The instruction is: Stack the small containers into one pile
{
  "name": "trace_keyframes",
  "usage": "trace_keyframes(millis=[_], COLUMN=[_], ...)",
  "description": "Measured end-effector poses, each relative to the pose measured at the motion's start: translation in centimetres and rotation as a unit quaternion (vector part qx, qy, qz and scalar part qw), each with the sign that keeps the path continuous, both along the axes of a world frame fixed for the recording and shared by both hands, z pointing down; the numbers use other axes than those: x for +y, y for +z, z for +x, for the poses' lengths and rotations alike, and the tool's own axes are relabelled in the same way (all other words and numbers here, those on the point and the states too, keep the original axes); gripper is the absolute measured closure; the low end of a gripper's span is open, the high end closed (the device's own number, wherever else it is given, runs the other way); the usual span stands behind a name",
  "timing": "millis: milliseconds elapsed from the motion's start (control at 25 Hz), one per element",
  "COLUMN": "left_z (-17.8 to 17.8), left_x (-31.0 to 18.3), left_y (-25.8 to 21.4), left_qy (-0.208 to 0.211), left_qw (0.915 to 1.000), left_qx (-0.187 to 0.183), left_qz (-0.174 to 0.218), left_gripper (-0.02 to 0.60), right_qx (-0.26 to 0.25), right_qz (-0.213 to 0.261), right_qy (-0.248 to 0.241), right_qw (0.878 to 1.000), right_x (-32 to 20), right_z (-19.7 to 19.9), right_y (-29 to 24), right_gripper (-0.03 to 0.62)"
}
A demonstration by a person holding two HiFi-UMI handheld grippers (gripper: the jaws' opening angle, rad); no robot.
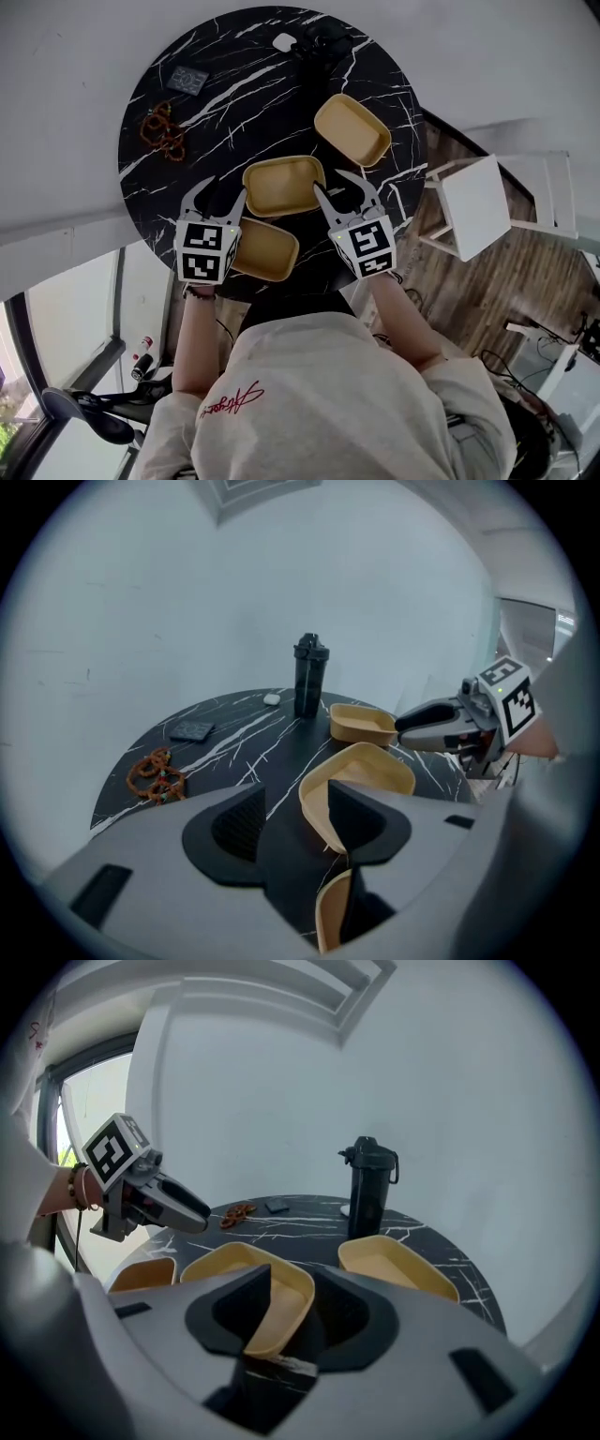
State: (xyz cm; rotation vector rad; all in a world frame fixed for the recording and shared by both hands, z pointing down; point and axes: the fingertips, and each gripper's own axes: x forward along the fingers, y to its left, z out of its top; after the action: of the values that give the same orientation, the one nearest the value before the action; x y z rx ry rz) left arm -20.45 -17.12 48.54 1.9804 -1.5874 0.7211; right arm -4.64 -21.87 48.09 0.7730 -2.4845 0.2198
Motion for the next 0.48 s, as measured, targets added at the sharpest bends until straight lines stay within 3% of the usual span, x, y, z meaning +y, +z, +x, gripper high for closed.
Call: trace_keyframes(millis=[480], left_z=[1.0], left_x=[-0.7], left_y=[4.0], left_qy=[0.027], left_qw=[0.9959], left_qx=[0.000], left_qz=[-0.086], left_gripper=[0.377], right_qx=[0.038], right_qz=[-0.048], right_qy=[0.020], right_qw=[0.998], right_x=[-0.1], right_z=[0.4], right_y=[4.1], right_gripper=[0.457])
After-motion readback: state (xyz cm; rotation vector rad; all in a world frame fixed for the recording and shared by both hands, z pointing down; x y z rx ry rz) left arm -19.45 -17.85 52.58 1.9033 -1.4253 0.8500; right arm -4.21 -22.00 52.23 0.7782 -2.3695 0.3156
